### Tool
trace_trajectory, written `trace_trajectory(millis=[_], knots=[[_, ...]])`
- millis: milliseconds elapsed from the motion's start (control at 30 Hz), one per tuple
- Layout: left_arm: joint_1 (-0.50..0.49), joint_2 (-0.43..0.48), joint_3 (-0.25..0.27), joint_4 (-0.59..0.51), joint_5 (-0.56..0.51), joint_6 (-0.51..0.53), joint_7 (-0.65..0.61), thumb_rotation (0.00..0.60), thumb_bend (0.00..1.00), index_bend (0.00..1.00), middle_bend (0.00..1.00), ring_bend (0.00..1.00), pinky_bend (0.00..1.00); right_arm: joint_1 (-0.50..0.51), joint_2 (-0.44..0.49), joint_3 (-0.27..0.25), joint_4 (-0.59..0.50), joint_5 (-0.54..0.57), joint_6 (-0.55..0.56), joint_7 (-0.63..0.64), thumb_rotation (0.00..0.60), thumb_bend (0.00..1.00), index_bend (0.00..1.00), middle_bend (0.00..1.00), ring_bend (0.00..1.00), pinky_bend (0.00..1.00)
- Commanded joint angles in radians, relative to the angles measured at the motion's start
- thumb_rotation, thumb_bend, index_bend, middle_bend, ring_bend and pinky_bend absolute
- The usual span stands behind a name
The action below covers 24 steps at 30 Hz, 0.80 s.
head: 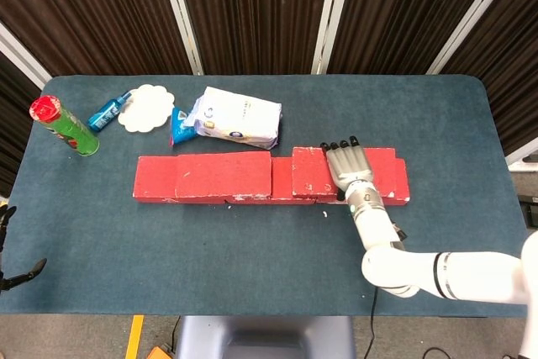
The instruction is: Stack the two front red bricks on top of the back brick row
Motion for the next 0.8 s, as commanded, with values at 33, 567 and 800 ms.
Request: trace_trajectory(millis=[33, 567, 800], knots=[[-0.004, -0.005, 0.004, -0.003, 0.004, -0.007, 0.01, 0.6, 0.2, 0.0, 0.0, 0.0, 0.0, 0.009, -0.029, -0.008, 0.029, -0.006, -0.006, -0.009, 0.6, 0.0, 0.25, 0.32, 0.23, 0.0], [-0.008, -0.013, 0.006, -0.007, 0.006, -0.01, 0.041, 0.6, 0.2, 0.0, 0.0, 0.0, 0.0, 0.038, -0.098, -0.008, 0.131, 0.057, -0.054, -0.025, 0.6, 0.0, 0.25, 0.32, 0.23, 0.0], [-0.008, -0.011, 0.004, -0.005, 0.0, -0.012, 0.041, 0.6, 0.2, 0.0, 0.0, 0.0, 0.0, 0.047, -0.113, 0.002, 0.151, 0.075, -0.071, -0.022, 0.6, 0.0, 0.25, 0.32, 0.23, 0.0]])
